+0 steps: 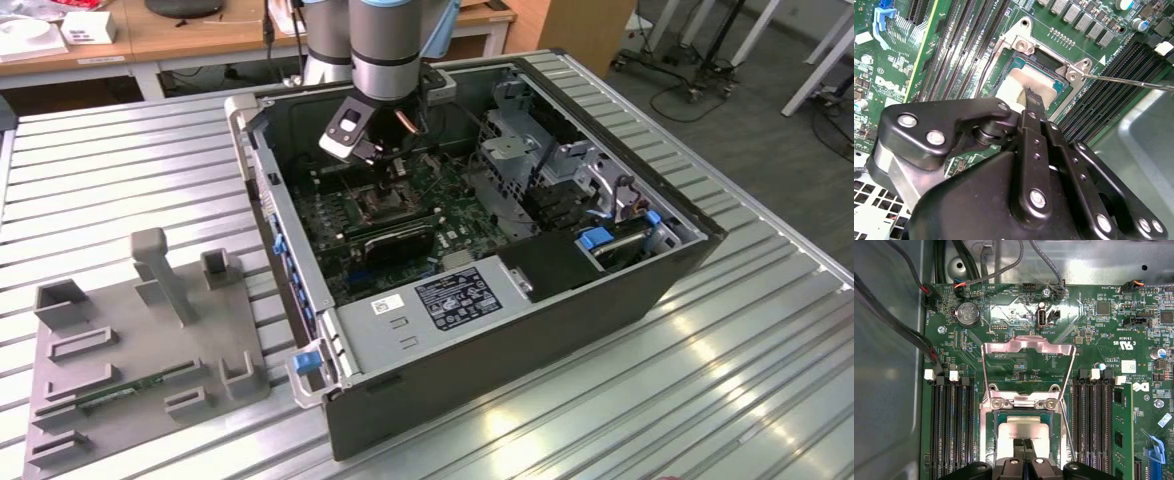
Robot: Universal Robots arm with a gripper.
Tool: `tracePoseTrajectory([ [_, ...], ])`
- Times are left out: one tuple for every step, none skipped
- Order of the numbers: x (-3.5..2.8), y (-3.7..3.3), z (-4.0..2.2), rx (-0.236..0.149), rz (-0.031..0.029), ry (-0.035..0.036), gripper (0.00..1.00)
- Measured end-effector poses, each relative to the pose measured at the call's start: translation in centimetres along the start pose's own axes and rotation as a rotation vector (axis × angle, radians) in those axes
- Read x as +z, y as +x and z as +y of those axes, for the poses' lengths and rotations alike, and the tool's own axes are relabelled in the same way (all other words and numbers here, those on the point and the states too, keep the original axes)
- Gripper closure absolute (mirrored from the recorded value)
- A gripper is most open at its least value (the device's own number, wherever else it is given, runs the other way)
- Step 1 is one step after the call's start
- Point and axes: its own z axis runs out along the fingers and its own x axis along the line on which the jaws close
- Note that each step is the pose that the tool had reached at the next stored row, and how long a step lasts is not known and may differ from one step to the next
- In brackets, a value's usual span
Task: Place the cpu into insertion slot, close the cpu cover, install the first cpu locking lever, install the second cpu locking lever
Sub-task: 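Place the cpu into insertion slot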
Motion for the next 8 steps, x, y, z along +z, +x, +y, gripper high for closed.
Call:
tracePoseTrajectory([
  [0.0,0.0,0.0,0.0,0.0,0.0,0.88],
  [0.0,0.0,0.0,0.0,0.0001,0.0,0.89],
  [0.0,0.0,0.0,0.0,0.0001,0.0001,0.89],
  [0.0,0.0,0.0,0.0,0.0001,0.0001,0.89],
  [0.0,0.0,0.0,0.0,0.0001,0.0001,0.89],
  [0.0,0.0,0.0,0.0,0.0001,0.0002,0.89],
  [0.03,0.0,0.0,0.0,0.0004,0.0001,0.89],
  [0.08,0.01,0.0,0.0,0.0007,-0.0001,0.89],
])
